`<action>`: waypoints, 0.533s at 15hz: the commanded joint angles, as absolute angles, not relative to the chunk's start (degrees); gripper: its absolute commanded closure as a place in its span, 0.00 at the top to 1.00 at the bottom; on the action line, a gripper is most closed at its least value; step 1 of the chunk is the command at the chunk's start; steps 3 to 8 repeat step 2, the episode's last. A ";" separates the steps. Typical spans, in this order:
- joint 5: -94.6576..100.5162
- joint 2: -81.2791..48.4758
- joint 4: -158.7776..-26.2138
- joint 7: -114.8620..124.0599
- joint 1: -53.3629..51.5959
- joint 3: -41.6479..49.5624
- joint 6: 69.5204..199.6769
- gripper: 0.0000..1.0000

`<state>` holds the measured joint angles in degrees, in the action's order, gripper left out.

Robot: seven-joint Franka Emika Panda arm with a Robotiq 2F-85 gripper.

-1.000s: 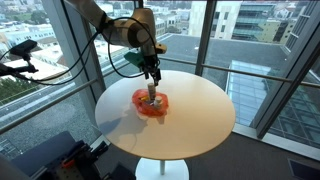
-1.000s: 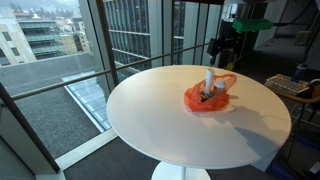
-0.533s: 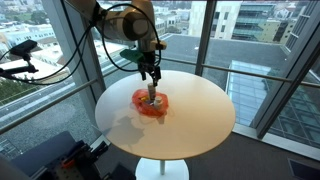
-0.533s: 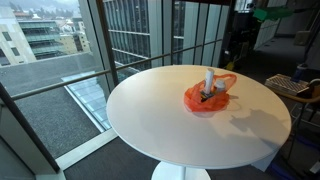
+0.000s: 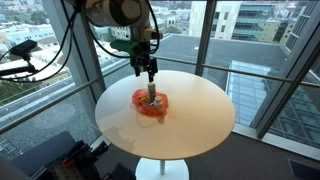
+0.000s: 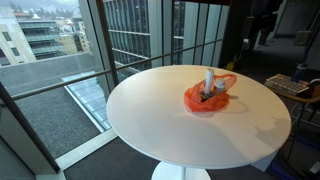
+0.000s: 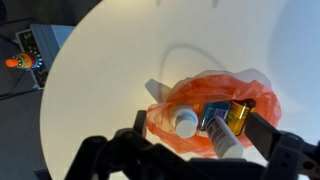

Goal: Put the white bottle inside the plastic bag

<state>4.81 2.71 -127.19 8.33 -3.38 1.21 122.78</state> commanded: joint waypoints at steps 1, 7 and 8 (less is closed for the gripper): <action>4.73 3.62 -127.45 7.83 -2.39 0.22 121.84 1.00; 4.72 4.15 -127.62 7.73 -2.36 0.16 121.60 1.00; 4.72 4.15 -127.62 7.73 -2.36 0.16 121.60 1.00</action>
